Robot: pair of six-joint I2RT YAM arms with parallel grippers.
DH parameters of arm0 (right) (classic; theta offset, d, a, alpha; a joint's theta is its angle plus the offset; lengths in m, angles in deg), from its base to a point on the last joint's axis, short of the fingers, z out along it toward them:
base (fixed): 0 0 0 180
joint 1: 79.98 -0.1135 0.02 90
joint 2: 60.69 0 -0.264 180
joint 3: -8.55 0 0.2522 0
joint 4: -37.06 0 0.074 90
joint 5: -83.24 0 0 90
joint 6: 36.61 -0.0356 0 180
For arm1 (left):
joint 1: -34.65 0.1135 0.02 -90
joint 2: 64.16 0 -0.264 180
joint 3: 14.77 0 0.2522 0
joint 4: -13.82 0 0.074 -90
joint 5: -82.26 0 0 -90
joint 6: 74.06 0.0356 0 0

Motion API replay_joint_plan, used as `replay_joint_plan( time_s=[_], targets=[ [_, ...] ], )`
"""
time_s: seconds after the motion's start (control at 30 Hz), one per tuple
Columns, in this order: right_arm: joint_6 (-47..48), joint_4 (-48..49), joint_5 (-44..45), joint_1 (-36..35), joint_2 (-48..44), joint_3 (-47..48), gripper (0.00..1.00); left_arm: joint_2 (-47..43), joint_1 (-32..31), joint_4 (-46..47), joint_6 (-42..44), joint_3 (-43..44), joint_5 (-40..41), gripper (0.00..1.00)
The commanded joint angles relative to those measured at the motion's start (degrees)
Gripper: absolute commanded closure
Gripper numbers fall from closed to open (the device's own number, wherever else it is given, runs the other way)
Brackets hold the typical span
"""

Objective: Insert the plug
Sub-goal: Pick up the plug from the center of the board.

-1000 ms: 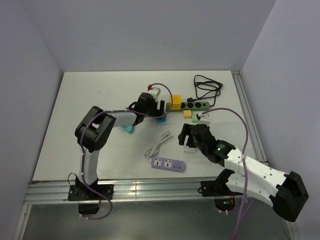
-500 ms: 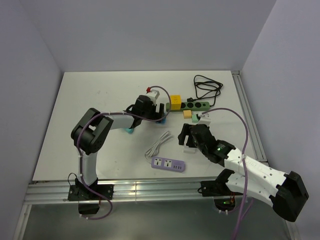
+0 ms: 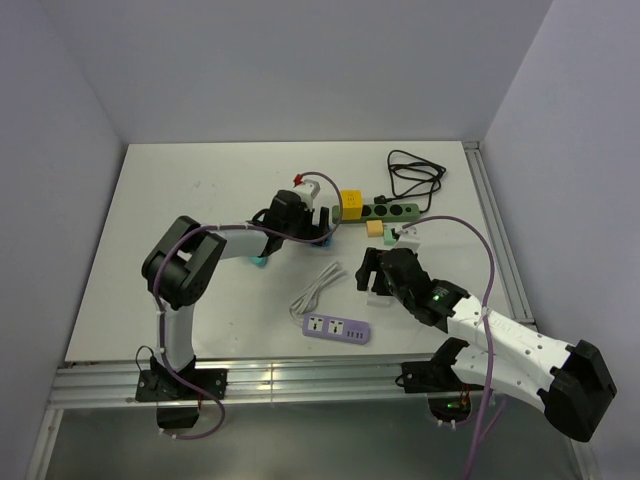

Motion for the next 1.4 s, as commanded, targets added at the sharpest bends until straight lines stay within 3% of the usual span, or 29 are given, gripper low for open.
replay_joint_plan(
  time_s=[0.0, 0.27, 0.53, 1.27, 1.37],
  targets=[
    [0.5, 2.1, 0.5, -0.4, 0.3, -0.2, 0.17, -3.9, 0.0, 2.5, -0.7, 0.6, 0.1, 0.0],
    [0.6, 2.2, 0.3, -0.4, 0.6, -0.1, 0.17, -5.9, 0.0, 3.3, -1.3, -0.7, 1.1, 0.01],
    [0.6, 2.1, 0.4, -0.4, 0.6, -0.2, 0.17, -0.5, -0.2, -1.3, 0.4, 4.5, 0.4, 0.0],
    [0.6, 2.1, 0.1, -0.4, 0.1, -0.3, 0.18, 6.5, -3.2, -12.3, 2.1, 12.3, 9.4, 0.04],
    [0.6, 2.0, 0.2, -0.4, 0.1, -0.3, 0.18, 6.9, -3.2, -12.6, 2.3, 12.4, 8.3, 0.16]
  ],
)
